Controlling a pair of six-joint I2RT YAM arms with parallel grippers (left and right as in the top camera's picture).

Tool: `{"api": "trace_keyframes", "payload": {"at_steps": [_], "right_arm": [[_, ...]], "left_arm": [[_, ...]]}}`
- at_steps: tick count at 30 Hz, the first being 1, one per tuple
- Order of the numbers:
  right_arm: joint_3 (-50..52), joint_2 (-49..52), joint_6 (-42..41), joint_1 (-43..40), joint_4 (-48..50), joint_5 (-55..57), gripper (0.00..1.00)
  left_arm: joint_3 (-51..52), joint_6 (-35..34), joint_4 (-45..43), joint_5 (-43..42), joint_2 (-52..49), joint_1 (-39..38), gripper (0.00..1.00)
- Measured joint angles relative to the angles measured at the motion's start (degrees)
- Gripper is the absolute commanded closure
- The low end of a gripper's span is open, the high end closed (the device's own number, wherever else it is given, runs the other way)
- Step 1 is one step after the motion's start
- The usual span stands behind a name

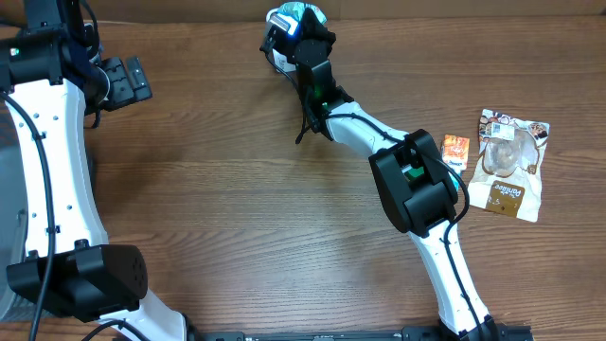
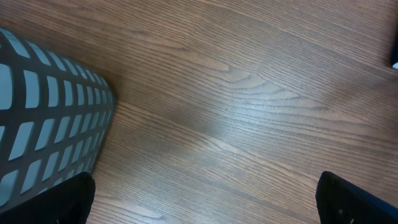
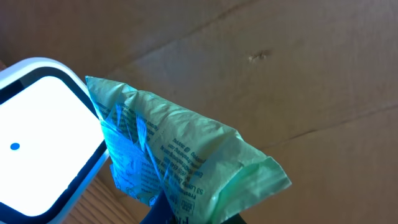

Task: Scan the item barcode
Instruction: 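Hold the tissue pack's barcode up to the white scanner, then carry the tissue pack right and drop it beside the jar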

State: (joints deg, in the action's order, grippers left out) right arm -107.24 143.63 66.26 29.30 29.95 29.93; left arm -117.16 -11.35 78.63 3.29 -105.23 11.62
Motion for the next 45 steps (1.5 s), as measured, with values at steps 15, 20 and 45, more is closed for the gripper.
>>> {"api": "trace_keyframes", "payload": {"at_steps": [15,20,45], "right_arm": [[0.02,-10.54,-7.17,0.81,-21.05,0.04,0.96],[-0.11,-24.30,-20.00,0.79,-40.04,-0.13,0.96],[10.16,-44.76,-64.85,-33.73,-105.85,-37.18,0.96]], "left_arm": [[0.00,0.00,0.00,0.00,0.00,0.00,0.00],[0.00,0.00,0.04,0.00,0.00,0.02,0.00],[0.00,0.00,0.00,0.00,0.00,0.00,0.01]]}}
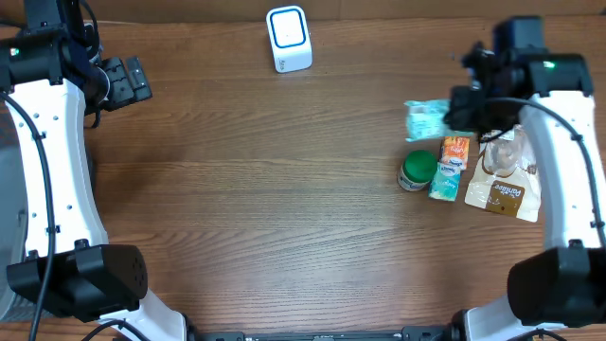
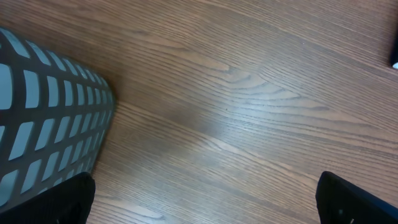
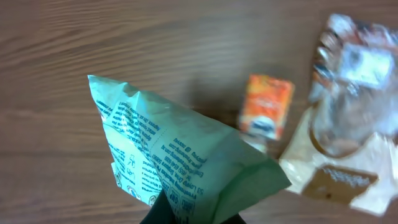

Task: Scan the item barcode
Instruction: 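Carry the tissue pack right and drop it beside the jar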

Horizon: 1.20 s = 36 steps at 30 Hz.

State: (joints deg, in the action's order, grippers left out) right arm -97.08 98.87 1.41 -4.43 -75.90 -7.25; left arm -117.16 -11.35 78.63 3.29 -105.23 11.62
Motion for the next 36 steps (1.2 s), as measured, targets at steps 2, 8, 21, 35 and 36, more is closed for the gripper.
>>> {"api": "trace_keyframes", "payload": {"at_steps": [2,8,21,35,36], "right_arm": [[2.05,0.02,-0.81,-3.43,0.85,-0.15,0.96],[9.42,0.04,-3.17,-11.21,4.35,-0.46,0.62],[8.00,-0.94,-5.62,-14.84,-0.20,-8.98,0.34],[1.95,-28.94,-4.81,-1.01,-4.28,-16.50,0.00],[1.86,-30.47,-4.81,-0.50,-4.28,-16.61,0.00]], "left_arm": [[0.00,0.00,0.00,0.00,0.00,0.00,0.00],[0.00,0.00,0.00,0.00,0.00,0.02,0.01],[0.00,0.00,0.02,0.00,0.00,0.00,0.00],[0.00,0.00,0.00,0.00,0.00,0.00,0.01],[0.00,0.00,0.02,0.00,0.00,0.00,0.00]]}}
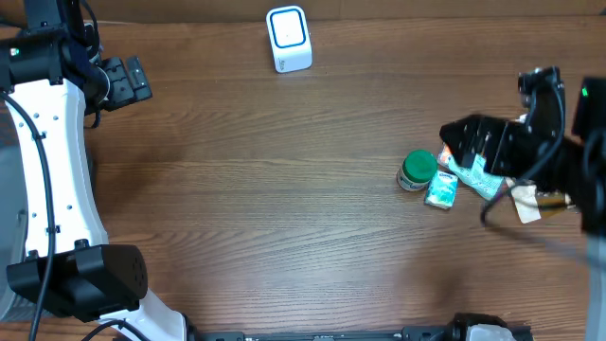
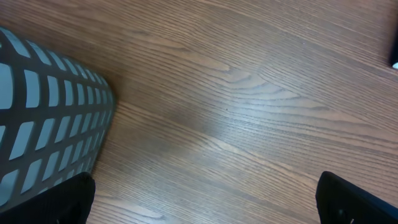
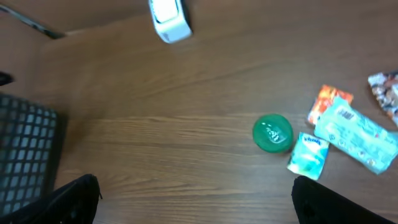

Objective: Scan the item barcode

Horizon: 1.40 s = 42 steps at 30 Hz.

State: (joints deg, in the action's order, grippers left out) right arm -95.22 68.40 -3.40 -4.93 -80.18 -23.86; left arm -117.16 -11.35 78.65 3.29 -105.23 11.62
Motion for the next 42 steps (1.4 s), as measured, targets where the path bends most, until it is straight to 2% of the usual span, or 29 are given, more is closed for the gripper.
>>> {"api": "trace_keyframes", "payload": {"at_steps": [4,24,29,35,42], "right_arm": [[-0.04,-3.28,0.02,0.15,-0.09,-0.11,0.00],[0.68,-7.43,1.44,0.15,1.40,0.17,0.00],[7.91,-12.46,2.91,3.08,12.20,2.03,0.00],[29.49,-25.59,3.48,10.80,38.10,9.03,0.00],[57.94,-42.34,3.67,11.74,62.71,12.81,0.00]], "left_arm": [[0.00,0.00,-0.02,0.00,0.00,0.00,0.00],[0.00,0.00,-0.02,0.00,0.00,0.00,0.00],[0.00,0.00,-0.04,0.00,0.00,0.00,0.00],[0.00,0.00,-0.02,0.00,0.00,0.00,0.01],[0.00,0.00,-0.04,0.00,0.00,0.00,0.01]]}}
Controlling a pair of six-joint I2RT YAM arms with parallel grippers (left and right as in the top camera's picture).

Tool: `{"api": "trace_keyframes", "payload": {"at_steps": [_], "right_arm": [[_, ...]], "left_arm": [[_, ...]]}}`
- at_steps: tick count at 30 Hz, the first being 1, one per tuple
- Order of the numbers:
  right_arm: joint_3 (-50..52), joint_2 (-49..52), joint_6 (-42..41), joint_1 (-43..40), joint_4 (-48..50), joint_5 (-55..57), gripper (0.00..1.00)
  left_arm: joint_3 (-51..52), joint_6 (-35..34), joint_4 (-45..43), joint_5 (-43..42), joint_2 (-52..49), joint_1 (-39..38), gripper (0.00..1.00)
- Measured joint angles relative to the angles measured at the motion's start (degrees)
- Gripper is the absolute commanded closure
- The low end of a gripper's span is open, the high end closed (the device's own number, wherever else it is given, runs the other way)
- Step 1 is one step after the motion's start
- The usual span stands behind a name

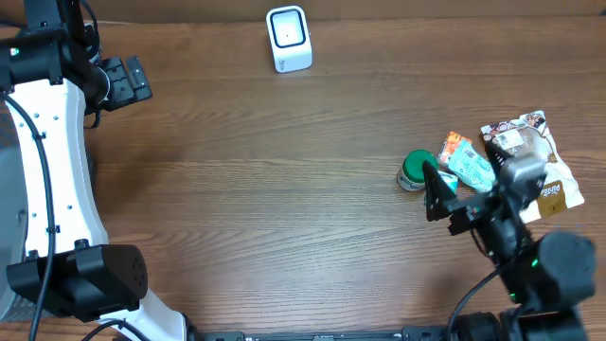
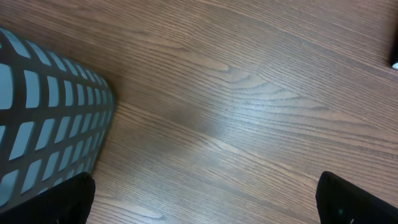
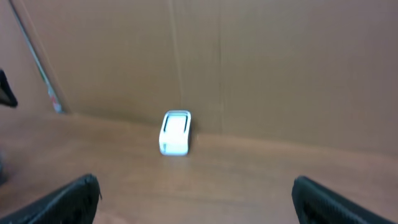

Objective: Scan the item barcode

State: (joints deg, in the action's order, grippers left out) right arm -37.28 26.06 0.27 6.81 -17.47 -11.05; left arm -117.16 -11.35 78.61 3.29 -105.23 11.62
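The white barcode scanner (image 1: pixel 289 38) stands at the table's far edge; it shows small and distant as the scanner (image 3: pixel 175 132) in the right wrist view. The pale green packet (image 1: pixel 471 170) lies on the table at the right, between an orange packet (image 1: pixel 454 147) and a clear bag (image 1: pixel 525 156). My right gripper (image 1: pixel 445 204) hovers open just in front of these items, holding nothing; its fingers (image 3: pixel 68 199) stand wide apart. My left gripper (image 1: pixel 123 80) is open at the far left, empty, over bare wood (image 2: pixel 205 193).
A green round lid (image 1: pixel 414 170) sits left of the packets. A dark mesh basket (image 2: pixel 50 118) is beside the left gripper. A brown cardboard wall (image 3: pixel 249 62) rises behind the scanner.
The right arm has drawn back toward the near right corner, and its camera now looks level toward the scanner instead of down on the items. The green packet still lies there. The left arm is unchanged.
My right gripper held the green packet up against the scanner. Then it held the packet over the group of items at the right. Then the packet lay on the table beside the orange packet with the gripper open above. Now the arm is pulled back.
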Motion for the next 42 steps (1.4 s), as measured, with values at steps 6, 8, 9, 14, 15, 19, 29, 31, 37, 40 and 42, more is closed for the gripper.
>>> {"api": "trace_keyframes", "payload": {"at_steps": [6,8,9,14,15,19,29,31,37,40,42], "right_arm": [[19.58,-12.04,-0.52,0.00,14.84,0.90,0.00],[24.15,-14.82,-0.87,0.00,17.22,0.96,0.00],[26.29,-16.00,-1.03,0.00,18.38,0.98,0.00],[32.46,-20.50,-1.55,-0.02,19.56,0.81,0.00],[33.27,-21.18,-1.57,-0.02,19.61,0.81,0.00],[35.34,-23.69,-1.75,-0.02,19.61,0.46,0.00],[36.22,-25.33,-1.81,-0.02,13.92,-4.74,0.00],[36.22,-25.33,-1.77,0.00,13.94,-5.18,0.00],[36.22,-25.33,-1.79,-0.02,13.92,-5.53,0.00],[36.22,-25.33,-1.79,0.00,13.94,-5.57,0.00],[36.22,-25.33,-1.81,0.00,13.90,-5.62,0.00]], "left_arm": [[0.00,0.00,0.00,0.00,0.00,0.00,0.01],[0.00,0.00,0.02,0.00,0.00,0.00,0.00],[0.00,0.00,0.04,0.00,0.00,0.00,0.00],[0.00,0.00,0.00,0.00,0.00,0.00,0.01],[0.00,0.00,0.04,0.00,0.00,0.00,0.00],[0.00,0.00,0.02,0.00,0.00,0.00,0.00],[0.00,0.00,0.02,0.00,0.00,0.00,0.00],[0.00,0.00,0.02,0.00,0.00,0.00,0.00],[0.00,0.00,0.02,0.00,0.00,0.00,0.00],[0.00,0.00,0.02,0.00,0.00,0.00,0.00],[0.00,0.00,0.02,0.00,0.00,0.00,0.00]]}}
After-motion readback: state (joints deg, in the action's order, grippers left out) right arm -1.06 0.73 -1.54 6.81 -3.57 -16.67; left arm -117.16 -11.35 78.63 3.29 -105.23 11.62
